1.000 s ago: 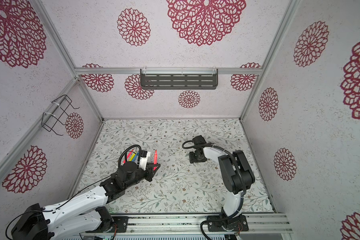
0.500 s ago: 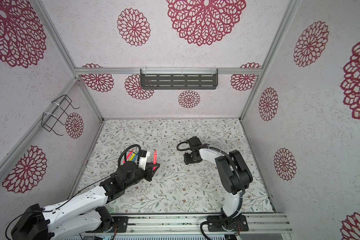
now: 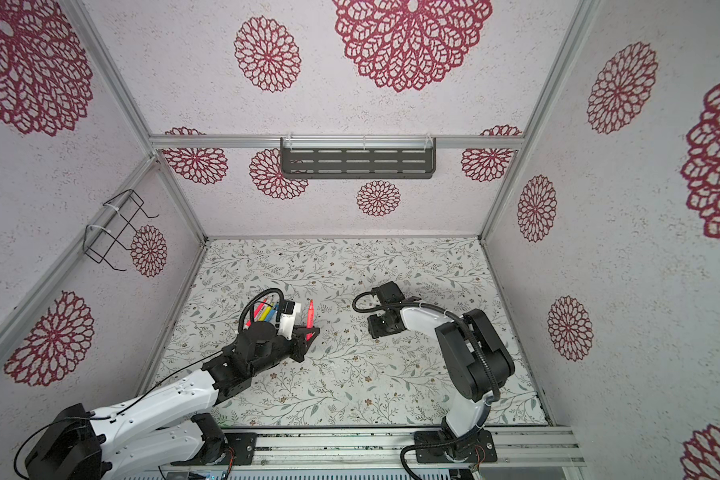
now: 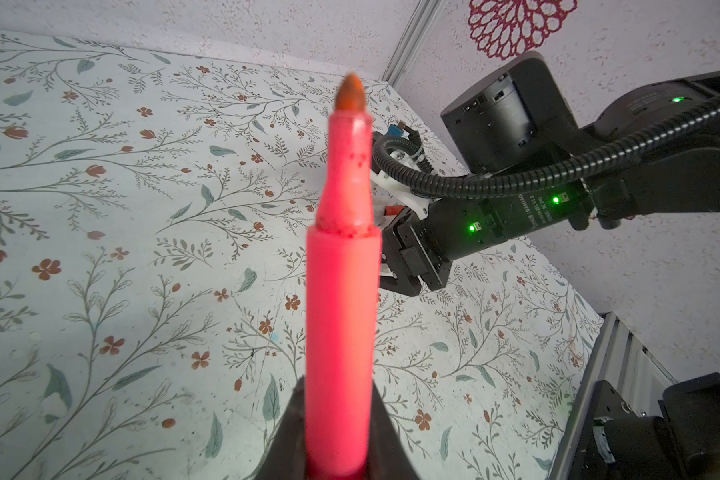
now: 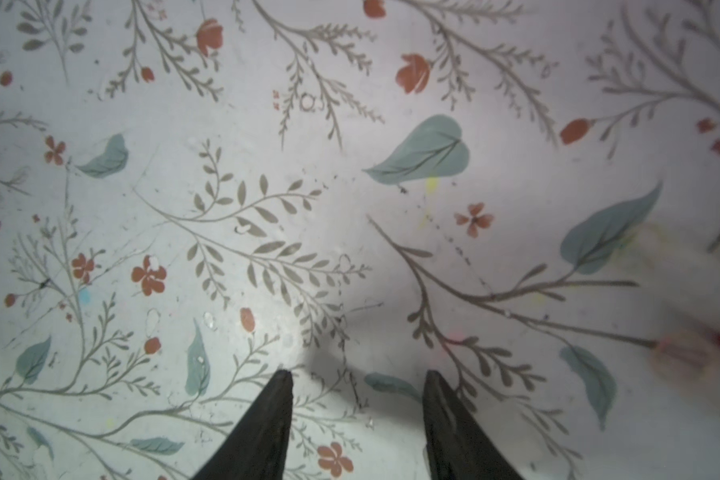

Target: Insert the pens into the pen caps

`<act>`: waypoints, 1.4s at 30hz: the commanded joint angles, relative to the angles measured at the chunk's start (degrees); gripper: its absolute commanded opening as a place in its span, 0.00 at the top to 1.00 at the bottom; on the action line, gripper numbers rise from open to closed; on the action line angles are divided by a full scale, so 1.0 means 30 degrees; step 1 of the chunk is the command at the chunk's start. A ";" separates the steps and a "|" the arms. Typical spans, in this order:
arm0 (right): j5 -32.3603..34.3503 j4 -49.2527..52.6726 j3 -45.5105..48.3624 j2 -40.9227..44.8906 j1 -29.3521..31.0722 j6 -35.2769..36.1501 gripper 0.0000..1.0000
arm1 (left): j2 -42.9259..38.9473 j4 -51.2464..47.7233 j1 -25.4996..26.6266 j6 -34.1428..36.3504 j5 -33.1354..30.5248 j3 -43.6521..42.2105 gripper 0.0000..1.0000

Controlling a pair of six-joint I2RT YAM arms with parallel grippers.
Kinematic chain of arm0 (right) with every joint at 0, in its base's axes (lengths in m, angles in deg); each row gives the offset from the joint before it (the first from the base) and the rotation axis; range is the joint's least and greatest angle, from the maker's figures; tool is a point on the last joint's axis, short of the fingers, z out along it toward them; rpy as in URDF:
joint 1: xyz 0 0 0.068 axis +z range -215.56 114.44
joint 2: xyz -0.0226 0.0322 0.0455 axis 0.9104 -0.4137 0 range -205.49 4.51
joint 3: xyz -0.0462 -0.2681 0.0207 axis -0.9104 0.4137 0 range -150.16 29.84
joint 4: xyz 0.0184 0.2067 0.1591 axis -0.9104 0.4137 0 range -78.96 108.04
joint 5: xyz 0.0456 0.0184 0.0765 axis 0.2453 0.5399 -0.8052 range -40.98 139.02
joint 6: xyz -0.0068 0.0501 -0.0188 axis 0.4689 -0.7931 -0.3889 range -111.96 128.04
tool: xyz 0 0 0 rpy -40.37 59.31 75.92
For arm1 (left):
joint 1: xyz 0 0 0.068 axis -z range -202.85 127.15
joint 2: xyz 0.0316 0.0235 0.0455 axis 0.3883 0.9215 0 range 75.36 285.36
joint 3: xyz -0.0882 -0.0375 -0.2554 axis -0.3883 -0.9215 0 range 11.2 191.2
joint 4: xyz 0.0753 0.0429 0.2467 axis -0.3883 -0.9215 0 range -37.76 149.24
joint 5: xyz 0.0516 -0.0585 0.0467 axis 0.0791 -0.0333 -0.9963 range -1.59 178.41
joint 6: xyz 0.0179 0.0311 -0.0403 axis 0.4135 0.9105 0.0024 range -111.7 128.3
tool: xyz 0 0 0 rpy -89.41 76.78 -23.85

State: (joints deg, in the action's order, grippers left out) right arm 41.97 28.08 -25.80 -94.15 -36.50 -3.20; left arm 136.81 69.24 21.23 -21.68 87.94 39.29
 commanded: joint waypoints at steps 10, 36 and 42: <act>0.1318 0.0916 0.0422 0.3591 0.0403 -0.1851 0.48 | 0.0065 0.0362 -0.0219 0.0317 0.0262 0.0390 1.00; 0.5090 0.4224 -0.2519 -0.0133 0.0261 -0.4396 0.52 | -0.1053 -0.0225 -0.0219 0.0016 0.0019 -0.0371 1.00; 0.5089 0.4018 -0.2460 -0.0680 0.0254 -0.4484 0.55 | -0.1089 -0.0233 -0.0233 0.0015 -0.0004 -0.0430 1.00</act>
State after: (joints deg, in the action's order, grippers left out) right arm 56.27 39.33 -32.07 -95.83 -35.65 -15.18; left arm 134.15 68.11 21.07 -21.55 88.03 38.44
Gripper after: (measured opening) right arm 0.456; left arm 0.178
